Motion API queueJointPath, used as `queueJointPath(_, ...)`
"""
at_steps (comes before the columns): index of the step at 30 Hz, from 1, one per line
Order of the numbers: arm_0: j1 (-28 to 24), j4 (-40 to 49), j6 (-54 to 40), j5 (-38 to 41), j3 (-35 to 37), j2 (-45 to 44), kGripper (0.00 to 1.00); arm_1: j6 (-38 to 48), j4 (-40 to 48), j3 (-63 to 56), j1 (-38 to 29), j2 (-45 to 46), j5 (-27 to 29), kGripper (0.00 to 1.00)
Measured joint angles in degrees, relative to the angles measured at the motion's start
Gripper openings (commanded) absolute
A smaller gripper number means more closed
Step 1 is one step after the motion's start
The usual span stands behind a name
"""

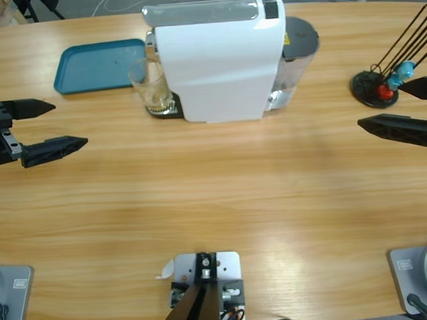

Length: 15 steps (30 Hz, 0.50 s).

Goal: Pour coffee

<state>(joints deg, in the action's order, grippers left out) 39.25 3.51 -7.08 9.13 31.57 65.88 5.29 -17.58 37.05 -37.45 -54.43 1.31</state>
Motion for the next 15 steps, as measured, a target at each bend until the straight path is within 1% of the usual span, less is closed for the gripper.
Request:
queueJointPath(8,0.00,0.00,-0.05,1.65,1.15,0.37,1.000,0.27,-0.02,-0.23,-0.02,0.00,0.00,1.000)
queueJointPath(15,0.00,0.00,-2.98,4.62,1.45,0.47,1.000,0.44,-0.11,-0.27,-0.03,0.00,0.01,1.000)
